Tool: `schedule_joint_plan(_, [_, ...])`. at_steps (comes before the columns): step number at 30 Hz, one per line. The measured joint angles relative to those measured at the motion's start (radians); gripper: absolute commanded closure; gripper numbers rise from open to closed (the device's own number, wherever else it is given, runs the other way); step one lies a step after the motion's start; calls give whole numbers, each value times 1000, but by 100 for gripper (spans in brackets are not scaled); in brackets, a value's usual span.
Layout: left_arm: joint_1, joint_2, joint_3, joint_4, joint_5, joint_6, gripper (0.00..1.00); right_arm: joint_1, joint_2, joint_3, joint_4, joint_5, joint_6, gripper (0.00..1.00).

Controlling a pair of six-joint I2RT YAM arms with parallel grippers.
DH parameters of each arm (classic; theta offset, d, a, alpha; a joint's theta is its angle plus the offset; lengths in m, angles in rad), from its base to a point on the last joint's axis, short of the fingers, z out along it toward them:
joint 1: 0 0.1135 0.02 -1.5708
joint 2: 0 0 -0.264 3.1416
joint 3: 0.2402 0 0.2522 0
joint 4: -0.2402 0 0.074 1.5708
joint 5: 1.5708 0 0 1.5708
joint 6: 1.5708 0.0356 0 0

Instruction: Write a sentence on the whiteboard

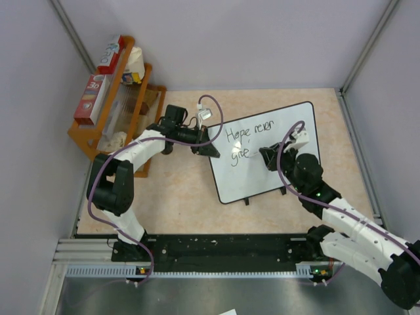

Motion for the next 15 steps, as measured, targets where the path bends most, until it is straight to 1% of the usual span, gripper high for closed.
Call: schedule_joint_plan(15, [-2, 0, 0, 3, 1, 0, 100, -11, -22, 46, -32, 44, -20, 100])
